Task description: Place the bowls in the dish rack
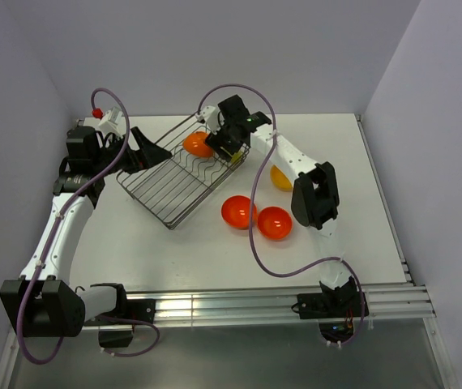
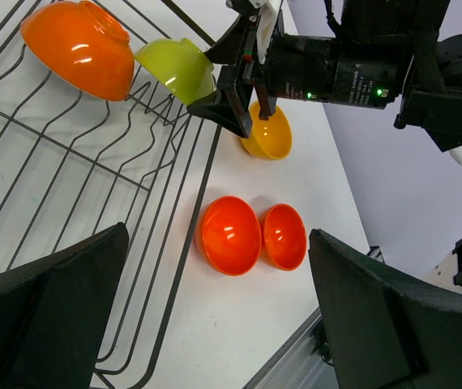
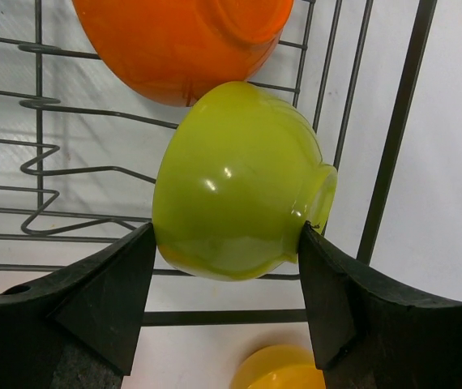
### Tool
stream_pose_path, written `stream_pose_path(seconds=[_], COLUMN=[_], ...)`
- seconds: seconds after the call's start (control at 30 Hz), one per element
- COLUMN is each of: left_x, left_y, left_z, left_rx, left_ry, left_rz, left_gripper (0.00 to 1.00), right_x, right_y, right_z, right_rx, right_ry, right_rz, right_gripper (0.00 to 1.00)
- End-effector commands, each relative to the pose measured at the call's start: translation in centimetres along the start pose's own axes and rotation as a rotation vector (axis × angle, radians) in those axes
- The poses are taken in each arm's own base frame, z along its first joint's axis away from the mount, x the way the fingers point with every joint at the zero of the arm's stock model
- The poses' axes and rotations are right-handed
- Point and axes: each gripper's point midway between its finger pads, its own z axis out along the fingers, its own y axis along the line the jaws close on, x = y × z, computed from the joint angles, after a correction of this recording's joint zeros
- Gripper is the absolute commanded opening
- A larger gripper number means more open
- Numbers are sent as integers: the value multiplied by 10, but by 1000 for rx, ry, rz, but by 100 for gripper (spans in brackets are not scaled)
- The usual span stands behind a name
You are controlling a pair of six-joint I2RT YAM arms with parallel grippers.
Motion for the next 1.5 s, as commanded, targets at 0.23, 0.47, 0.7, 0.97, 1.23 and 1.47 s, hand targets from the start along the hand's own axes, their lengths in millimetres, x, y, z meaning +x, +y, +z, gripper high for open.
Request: stream_pose_path(seconds=[0.23, 0.47, 0.7, 0.97, 1.23, 1.47], left_x=[-6, -7, -12, -29, -49, -51], left_y=[-9, -7, -4, 8, 19, 21], left_z=[-4, -4, -2, 6, 16, 19], left_rx=[31, 26, 11, -43, -88, -85], left_ry=[-20, -28, -47, -98, -128, -141], left_rz=[24, 27, 39, 69, 94, 79], left_gripper=[99, 99, 99, 99, 100, 100], right_x=[3, -25, -63, -82, -93, -95], right_y=[10, 1, -14, -33, -36, -23], right_z=[-1, -21, -54, -81, -75, -46], right_rx=[-16, 14, 46, 66, 72, 86], right_ry=[26, -72, -219, -322, -340, -318], right_rz=[-2, -2, 53, 159, 144, 116], right_gripper=[86, 98, 100, 99, 77, 80])
